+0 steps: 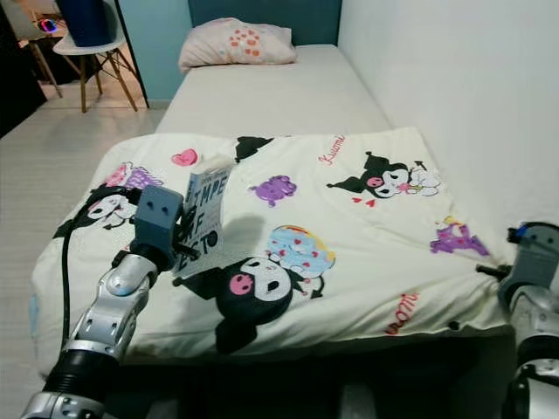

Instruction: Clean up the room

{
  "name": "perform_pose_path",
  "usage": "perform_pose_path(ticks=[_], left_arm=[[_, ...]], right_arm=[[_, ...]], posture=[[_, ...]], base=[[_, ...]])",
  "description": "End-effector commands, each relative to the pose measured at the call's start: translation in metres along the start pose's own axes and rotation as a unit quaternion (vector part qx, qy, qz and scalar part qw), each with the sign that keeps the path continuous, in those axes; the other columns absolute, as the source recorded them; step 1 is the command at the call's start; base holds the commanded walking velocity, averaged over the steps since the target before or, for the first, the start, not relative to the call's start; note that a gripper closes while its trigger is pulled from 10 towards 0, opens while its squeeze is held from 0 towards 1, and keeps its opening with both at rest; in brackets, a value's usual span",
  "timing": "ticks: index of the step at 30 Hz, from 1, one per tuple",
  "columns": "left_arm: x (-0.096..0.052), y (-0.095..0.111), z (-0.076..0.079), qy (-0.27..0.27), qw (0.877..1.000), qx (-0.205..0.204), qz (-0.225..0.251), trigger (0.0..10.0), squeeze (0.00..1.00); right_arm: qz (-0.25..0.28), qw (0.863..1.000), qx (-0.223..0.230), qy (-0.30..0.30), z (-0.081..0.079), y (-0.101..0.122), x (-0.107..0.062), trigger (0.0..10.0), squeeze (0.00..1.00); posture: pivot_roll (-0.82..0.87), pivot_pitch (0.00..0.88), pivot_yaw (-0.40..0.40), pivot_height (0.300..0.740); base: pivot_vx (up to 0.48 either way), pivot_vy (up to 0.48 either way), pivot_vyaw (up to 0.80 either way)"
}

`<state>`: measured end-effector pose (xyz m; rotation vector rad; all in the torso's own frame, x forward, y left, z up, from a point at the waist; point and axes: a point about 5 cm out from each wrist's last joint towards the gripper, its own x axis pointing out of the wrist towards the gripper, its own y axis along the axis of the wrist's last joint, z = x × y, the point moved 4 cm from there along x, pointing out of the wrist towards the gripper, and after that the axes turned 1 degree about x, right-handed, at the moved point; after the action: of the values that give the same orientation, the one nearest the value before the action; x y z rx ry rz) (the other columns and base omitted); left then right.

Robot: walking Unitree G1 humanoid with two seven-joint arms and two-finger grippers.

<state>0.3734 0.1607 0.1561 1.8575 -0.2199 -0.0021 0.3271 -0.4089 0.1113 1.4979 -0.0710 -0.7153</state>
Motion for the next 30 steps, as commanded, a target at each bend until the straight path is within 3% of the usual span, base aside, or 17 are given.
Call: perform_pose_path(ticks=[1, 3, 6, 11, 12, 13, 14, 17, 18, 20, 21, 25, 27, 30], left_arm=[[0.003, 0.012, -0.002, 0.002, 1.000, 0.007, 0.024, 10.0, 0.00], [0.002, 0.012, -0.003, 0.003, 1.000, 0.008, 0.024, 10.0, 0.00], [0.002, 0.011, -0.003, 0.003, 1.000, 0.008, 0.024, 10.0, 0.00], [0.002, 0.013, -0.004, 0.004, 1.000, 0.011, 0.025, 10.0, 0.00], [0.002, 0.014, -0.004, 0.004, 1.000, 0.012, 0.027, 10.0, 0.00], [0.002, 0.014, -0.004, 0.004, 1.000, 0.012, 0.027, 10.0, 0.00], [0.002, 0.016, -0.005, 0.005, 0.999, 0.012, 0.029, 10.0, 0.00], [0.002, 0.016, -0.005, 0.005, 0.999, 0.013, 0.030, 10.0, 0.00], [0.002, 0.016, -0.006, 0.006, 0.999, 0.014, 0.030, 10.0, 0.00], [0.002, 0.016, -0.006, 0.006, 0.999, 0.014, 0.030, 10.0, 0.00], [0.002, 0.016, -0.007, 0.006, 0.999, 0.014, 0.030, 10.0, 0.00], [0.001, 0.016, -0.006, 0.007, 0.999, 0.015, 0.030, 10.0, 0.00], [0.002, 0.015, -0.006, 0.005, 0.999, 0.016, 0.030, 10.0, 0.00], [0.003, 0.015, -0.005, 0.004, 0.999, 0.016, 0.030, 10.0, 0.00]], right_arm=[[0.006, 0.999, -0.017, -0.047, 0.023, 0.008, -0.003, 0.0, 0.00], [-0.003, 0.996, -0.029, -0.081, 0.039, 0.005, -0.006, 0.0, 0.00], [-0.012, 0.995, -0.034, -0.092, 0.044, 0.002, -0.007, 0.0, 0.00], [-0.062, 0.991, -0.035, -0.115, 0.050, -0.025, -0.010, 0.0, 0.00], [-0.076, 0.987, -0.040, -0.136, 0.056, -0.034, -0.012, 4.0, 0.00], [-0.076, 0.987, -0.040, -0.136, 0.056, -0.034, -0.012, 4.0, 0.00], [-0.096, 0.981, -0.043, -0.160, 0.062, -0.047, -0.015, 10.0, 0.00], [-0.117, 0.978, -0.044, -0.169, 0.064, -0.060, -0.018, 10.0, 0.00], [-0.135, 0.976, -0.032, -0.171, 0.062, -0.075, -0.020, 10.0, 0.00], [-0.135, 0.976, -0.032, -0.171, 0.062, -0.075, -0.020, 10.0, 0.00], [-0.144, 0.972, -0.028, -0.182, 0.063, -0.087, -0.023, 10.0, 0.98], [-0.139, 0.970, 0.002, -0.198, 0.066, -0.097, -0.027, 10.0, 1.00], [-0.124, 0.976, 0.031, -0.177, 0.058, -0.095, -0.023, 10.0, 1.00], [-0.100, 0.982, 0.025, -0.160, 0.055, -0.080, -0.019, 10.0, 1.00]], posture=[[-0.02, 0.000, -0.048, 0.522], [-0.02, 0.000, -0.049, 0.522], [-0.02, 0.000, -0.048, 0.522], [-0.01, 0.000, -0.050, 0.522], [-0.01, 0.000, -0.048, 0.522], [-0.01, 0.000, -0.048, 0.522], [-0.01, 0.000, -0.050, 0.522], [-0.01, 0.000, -0.049, 0.522], [-0.01, 0.000, -0.050, 0.522], [-0.01, 0.000, -0.050, 0.522], [-0.01, 0.000, -0.051, 0.522], [-0.01, 0.000, -0.051, 0.522], [-0.01, 0.000, -0.052, 0.522], [-0.01, 0.000, -0.057, 0.522]], base=[[0.000, 0.000, 0.00], [0.000, 0.000, 0.00], [0.000, 0.000, 0.00], [0.000, 0.000, 0.00], [0.000, 0.000, 0.00], [0.000, 0.000, 0.00], [0.000, 0.000, 0.00], [0.000, 0.000, 0.00], [0.000, 0.000, 0.00], [0.000, 0.000, 0.00], [0.000, 0.000, 0.00], [0.000, 0.000, 0.00], [0.000, 0.000, 0.00], [0.000, 0.000, 0.00]])
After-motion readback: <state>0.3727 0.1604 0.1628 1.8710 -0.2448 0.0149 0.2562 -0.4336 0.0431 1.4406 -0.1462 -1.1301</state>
